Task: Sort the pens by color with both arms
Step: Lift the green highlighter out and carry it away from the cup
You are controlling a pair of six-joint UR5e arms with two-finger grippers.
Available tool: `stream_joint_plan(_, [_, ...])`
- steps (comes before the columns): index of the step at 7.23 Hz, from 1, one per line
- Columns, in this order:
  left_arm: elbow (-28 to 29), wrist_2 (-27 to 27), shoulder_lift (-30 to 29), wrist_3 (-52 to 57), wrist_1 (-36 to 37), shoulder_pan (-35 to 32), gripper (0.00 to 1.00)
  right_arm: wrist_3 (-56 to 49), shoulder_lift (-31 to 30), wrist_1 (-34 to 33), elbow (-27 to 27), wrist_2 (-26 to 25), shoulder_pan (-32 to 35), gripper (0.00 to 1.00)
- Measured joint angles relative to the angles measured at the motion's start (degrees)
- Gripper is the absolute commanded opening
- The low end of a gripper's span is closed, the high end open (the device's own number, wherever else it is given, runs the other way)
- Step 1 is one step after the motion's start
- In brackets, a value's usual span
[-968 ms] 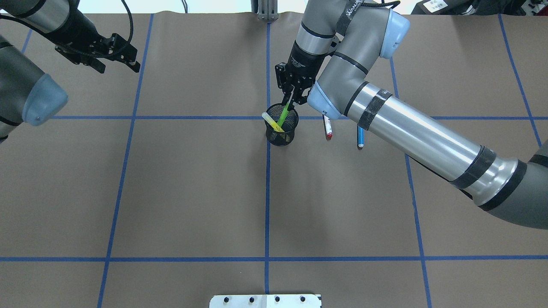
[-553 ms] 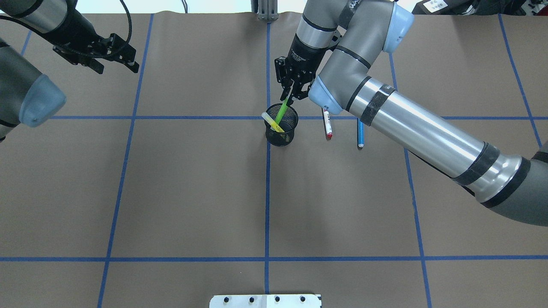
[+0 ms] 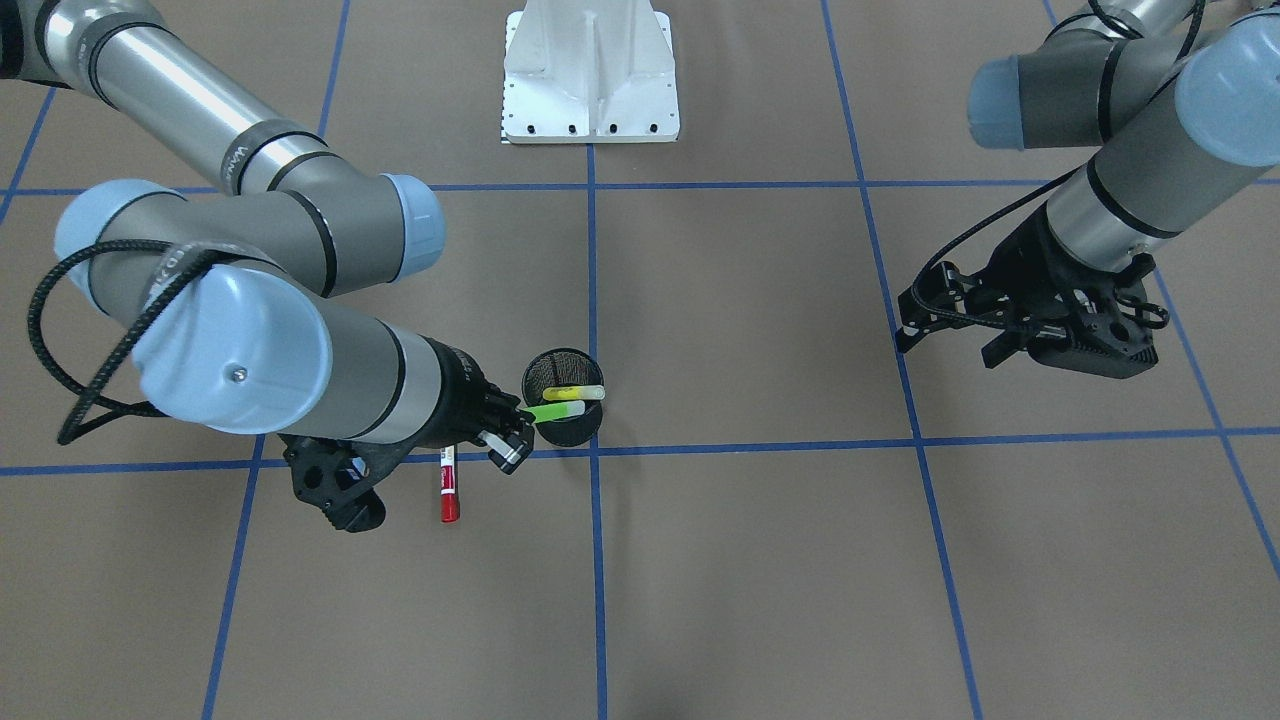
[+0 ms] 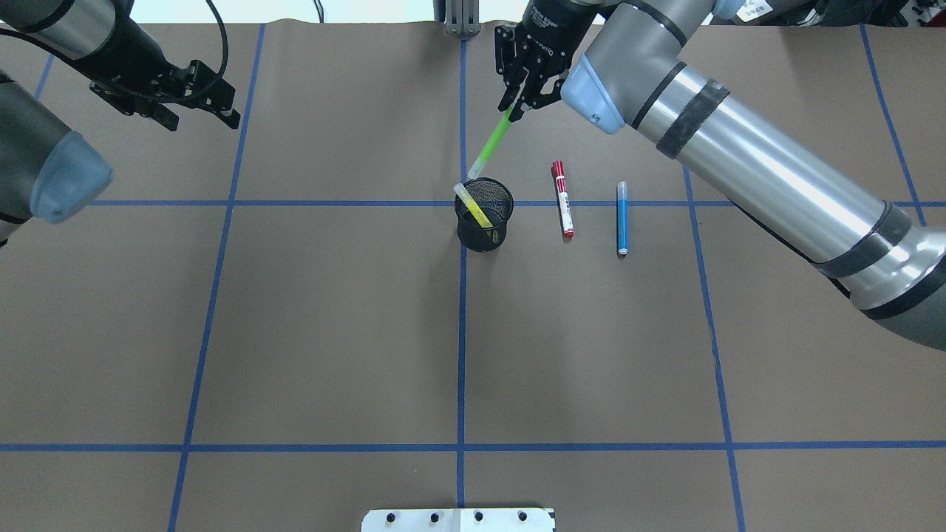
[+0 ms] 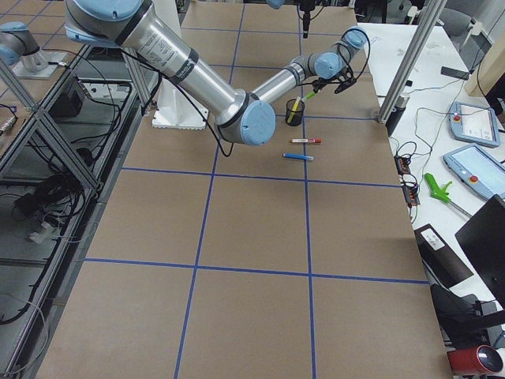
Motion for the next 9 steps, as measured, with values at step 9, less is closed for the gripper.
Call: stream_joint_plan(9, [21.3, 4.4, -22.7, -27.9, -2.7, 10.7, 1.0, -38.4, -4.8, -12.9, -8.4, 6.4, 7.8, 0.26])
